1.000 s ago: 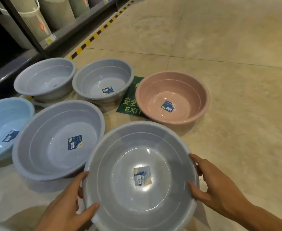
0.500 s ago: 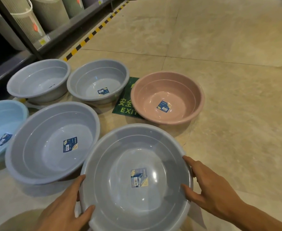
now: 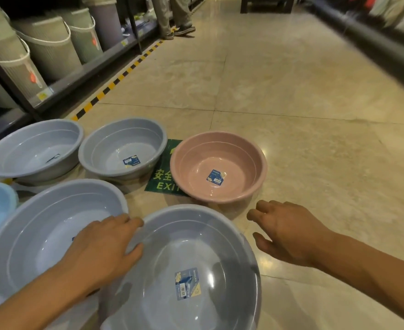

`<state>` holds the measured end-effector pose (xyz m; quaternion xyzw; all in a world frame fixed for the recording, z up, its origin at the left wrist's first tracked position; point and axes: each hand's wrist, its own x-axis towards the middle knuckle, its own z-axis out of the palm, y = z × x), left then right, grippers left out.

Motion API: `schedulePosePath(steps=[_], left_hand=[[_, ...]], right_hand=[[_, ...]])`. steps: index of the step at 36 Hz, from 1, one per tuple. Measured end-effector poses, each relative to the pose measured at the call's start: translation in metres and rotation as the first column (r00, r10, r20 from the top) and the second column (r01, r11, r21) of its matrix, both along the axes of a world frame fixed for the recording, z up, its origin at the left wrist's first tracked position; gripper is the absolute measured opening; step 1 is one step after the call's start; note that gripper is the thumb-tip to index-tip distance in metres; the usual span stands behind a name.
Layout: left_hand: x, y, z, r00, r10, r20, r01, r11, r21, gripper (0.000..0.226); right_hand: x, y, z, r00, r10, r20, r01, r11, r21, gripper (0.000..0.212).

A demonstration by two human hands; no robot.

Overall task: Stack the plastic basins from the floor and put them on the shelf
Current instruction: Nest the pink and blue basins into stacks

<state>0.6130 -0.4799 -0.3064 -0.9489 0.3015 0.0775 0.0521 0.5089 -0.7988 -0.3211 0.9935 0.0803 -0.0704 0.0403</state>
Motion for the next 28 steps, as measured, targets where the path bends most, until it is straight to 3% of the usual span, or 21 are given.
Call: schedulePosePath(steps=[8,18,24,28], left_hand=[[0.06,-0.047,0.013,0.98,-0.132,0.146,0.148,0.984,-0.103,0.044],[0.13,-0.036,0.034,0.985,-0.087,0.152,0.115,0.976,-0.184,0.043],[0.149,-0.025,0.079,0.979,-0.094,0.18,0.123,0.979,-0.161,0.027],[0.167,-0.037,0.079,0.983,-0.083,0.163,0.107,0.984,-0.142,0.024]], right_hand=[[0.057,-0.005,0.017,0.999,-0.028,0.03,0.028,1.0,0.005,0.042],[0.137,0.006,0.054,0.999,-0.046,0.011,0.046,0.999,-0.005,0.044],[0.175,0.018,0.108,0.999,-0.05,-0.005,0.049,0.998,-0.049,0.044],[0.196,0.019,0.109,0.998,-0.027,-0.048,0.023,0.996,-0.082,0.046]])
